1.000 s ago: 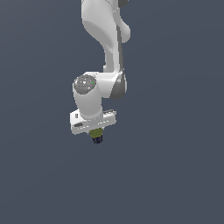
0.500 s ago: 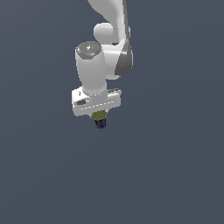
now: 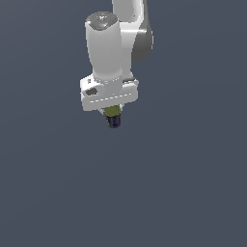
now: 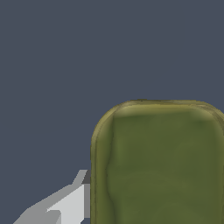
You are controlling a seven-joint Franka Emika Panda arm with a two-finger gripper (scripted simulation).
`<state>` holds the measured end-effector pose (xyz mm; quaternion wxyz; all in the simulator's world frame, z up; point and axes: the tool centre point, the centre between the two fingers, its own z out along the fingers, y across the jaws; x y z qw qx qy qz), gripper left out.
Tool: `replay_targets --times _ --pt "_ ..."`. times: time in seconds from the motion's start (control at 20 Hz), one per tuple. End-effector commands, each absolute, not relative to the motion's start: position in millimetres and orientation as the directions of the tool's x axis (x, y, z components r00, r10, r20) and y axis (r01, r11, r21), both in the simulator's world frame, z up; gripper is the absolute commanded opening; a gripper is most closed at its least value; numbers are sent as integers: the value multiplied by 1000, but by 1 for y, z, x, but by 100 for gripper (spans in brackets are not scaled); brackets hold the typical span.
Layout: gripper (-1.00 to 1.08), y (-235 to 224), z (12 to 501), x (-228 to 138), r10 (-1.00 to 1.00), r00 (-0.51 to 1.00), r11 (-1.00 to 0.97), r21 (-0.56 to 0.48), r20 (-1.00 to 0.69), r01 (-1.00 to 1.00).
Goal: Pick up the object and move it to a goal position.
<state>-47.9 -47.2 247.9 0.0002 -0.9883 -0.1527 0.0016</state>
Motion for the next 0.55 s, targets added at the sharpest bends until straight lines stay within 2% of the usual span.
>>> replay_targets --times 0.0,0.5 --pt "-100 -45 259 -52 302 953 -953 0 0 302" --pt "-100 -44 265 -53 302 953 -953 0 0 302"
